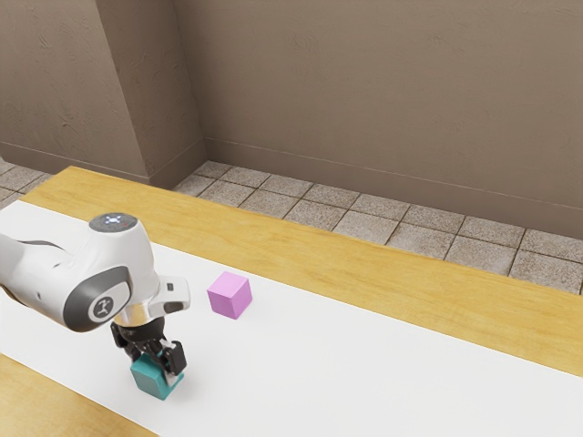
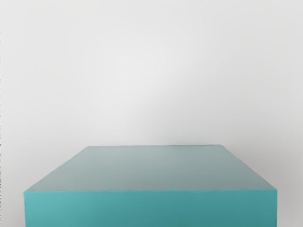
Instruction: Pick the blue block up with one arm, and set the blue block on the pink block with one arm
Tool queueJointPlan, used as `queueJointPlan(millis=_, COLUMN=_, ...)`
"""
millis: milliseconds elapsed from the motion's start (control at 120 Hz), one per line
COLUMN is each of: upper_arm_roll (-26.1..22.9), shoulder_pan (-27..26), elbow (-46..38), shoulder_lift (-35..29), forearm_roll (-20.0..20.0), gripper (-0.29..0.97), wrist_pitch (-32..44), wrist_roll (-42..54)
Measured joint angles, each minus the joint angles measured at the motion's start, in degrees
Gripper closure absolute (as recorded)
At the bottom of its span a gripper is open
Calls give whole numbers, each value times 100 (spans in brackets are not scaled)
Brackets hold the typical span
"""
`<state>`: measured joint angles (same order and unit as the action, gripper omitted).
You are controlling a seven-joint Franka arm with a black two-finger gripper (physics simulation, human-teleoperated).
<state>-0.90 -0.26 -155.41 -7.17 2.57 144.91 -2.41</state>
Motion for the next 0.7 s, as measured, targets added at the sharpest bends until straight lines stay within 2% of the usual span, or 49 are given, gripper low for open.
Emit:
queueJointPlan(millis=192, upper_arm_roll=2, shoulder_pan=0, elbow=0, shoulder_lift=-10, forearm_roll=0, gripper=25, wrist_pitch=1, wrist_roll=-1)
queueJointPlan(millis=467, upper_arm_roll=1, shoulder_pan=1, elbow=0, shoulder_lift=-49, forearm_roll=17, gripper=28, wrist_pitch=-9, wrist_roll=-23)
queueJointPlan(millis=700, upper_arm_roll=-9, shoulder_pan=1, elbow=149, shoulder_lift=-379, forearm_roll=30, gripper=29, wrist_pitch=-243, wrist_roll=-61)
